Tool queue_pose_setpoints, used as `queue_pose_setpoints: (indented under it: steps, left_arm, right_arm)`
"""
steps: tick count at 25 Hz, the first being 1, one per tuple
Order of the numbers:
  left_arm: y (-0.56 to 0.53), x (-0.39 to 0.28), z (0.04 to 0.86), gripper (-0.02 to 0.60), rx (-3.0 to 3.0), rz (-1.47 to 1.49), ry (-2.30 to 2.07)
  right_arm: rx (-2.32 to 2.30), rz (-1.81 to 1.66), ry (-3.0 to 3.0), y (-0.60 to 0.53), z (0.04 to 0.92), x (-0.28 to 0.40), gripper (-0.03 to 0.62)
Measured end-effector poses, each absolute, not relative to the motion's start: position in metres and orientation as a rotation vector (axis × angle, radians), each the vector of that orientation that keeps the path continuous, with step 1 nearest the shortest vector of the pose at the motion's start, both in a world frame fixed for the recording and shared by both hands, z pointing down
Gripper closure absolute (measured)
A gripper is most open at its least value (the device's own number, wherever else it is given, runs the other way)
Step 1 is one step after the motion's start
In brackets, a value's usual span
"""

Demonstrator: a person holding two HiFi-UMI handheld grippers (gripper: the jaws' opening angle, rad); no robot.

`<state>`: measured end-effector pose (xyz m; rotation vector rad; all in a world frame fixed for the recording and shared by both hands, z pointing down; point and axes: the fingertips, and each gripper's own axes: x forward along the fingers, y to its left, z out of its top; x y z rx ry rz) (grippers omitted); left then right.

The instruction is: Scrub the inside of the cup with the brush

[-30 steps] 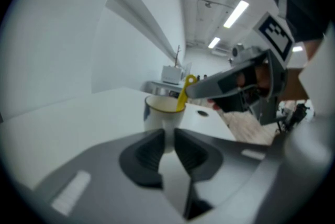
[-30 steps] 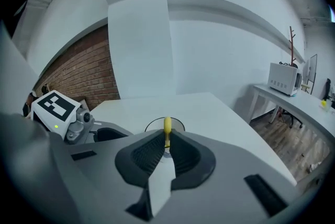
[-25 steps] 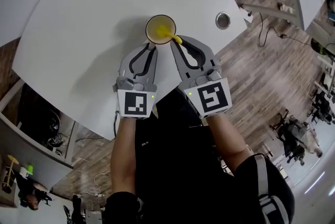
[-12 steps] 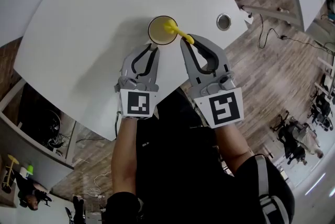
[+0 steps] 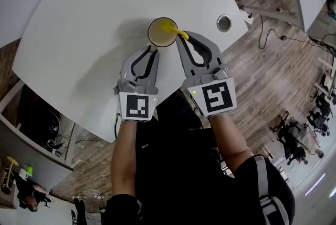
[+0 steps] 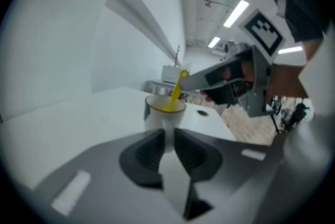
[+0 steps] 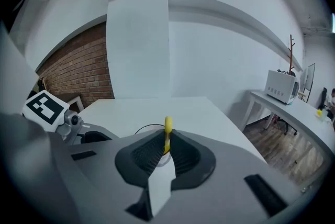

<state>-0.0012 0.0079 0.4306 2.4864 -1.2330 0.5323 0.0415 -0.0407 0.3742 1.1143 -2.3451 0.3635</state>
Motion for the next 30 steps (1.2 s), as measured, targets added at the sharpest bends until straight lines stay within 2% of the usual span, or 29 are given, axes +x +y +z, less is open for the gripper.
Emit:
queue_pose_setpoints:
  steps: [8,21,30]
  left_arm:
    - [0.008,0.0,0.429,0.523,2.525,0.547,-1.221]
    - [0.014,-0.009,0.433,0.523,2.553,0.607,-1.068]
    - [0.012,-0.008,0.433,0.523,2.604,0.58,-1.057]
  right_arm:
    - [1.127,0.395,-2.343,-0.043,0.378,0.038,0.565]
    - [1.124,0.326,-2.464,-0.055,0.327,0.024,0.565]
    - [1.054,0.288,-2.404,-0.054,0.373,0.026,0.565]
